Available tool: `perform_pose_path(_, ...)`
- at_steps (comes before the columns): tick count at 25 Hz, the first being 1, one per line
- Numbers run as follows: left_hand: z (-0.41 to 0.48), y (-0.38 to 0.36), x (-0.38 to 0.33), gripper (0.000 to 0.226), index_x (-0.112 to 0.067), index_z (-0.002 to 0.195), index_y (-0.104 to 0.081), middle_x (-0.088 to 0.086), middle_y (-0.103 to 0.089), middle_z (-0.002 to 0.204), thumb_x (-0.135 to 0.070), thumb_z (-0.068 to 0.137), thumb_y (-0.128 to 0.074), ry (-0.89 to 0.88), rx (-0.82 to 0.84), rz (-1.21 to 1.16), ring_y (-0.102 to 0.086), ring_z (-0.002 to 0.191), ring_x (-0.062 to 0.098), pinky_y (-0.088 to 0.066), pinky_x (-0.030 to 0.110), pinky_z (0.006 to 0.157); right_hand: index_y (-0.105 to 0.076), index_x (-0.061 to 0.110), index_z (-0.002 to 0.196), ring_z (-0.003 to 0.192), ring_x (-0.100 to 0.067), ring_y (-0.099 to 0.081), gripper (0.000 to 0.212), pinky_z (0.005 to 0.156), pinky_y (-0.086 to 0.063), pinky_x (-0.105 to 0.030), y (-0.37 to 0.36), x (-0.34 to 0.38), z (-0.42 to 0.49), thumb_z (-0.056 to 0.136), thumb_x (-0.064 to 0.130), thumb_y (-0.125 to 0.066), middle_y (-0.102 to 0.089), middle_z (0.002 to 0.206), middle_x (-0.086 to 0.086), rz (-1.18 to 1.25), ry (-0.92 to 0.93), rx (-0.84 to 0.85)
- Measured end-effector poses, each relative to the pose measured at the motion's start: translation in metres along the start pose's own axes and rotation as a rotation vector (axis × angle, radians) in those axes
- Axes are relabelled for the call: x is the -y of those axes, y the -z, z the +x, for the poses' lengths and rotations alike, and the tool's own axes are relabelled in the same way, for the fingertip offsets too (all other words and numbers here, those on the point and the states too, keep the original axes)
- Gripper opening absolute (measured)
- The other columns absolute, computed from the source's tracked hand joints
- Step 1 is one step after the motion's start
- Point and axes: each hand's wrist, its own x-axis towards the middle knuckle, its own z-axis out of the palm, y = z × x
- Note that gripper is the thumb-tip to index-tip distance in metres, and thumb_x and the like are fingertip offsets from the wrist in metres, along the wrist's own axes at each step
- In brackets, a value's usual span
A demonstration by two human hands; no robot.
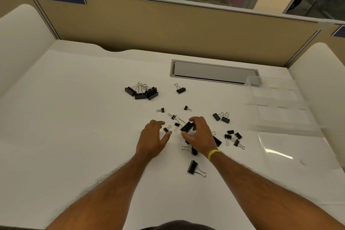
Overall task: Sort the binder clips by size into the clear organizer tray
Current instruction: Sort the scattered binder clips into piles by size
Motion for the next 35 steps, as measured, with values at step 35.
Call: perform_pose_path(35, 0.086, 0.067, 0.098, 0.02, -0.02, 0.109, -0.066, -0.01, -0.065, 0.091, -0.029, 0.092, -0.061, 0.346, -0.156, -0.199, -0.06, 0.077, 0.002, -0.047, 0.019, 0.068, -0.06, 0.017, 0.11, 0.105, -0.028, -0.051, 0.045, 0.09, -0.04, -0.042, -0.112, 0.134, 0.194, 0.084, 0.052, -0.057, -0.058, 0.109, -0.006, -0.459, 0.133, 0.095)
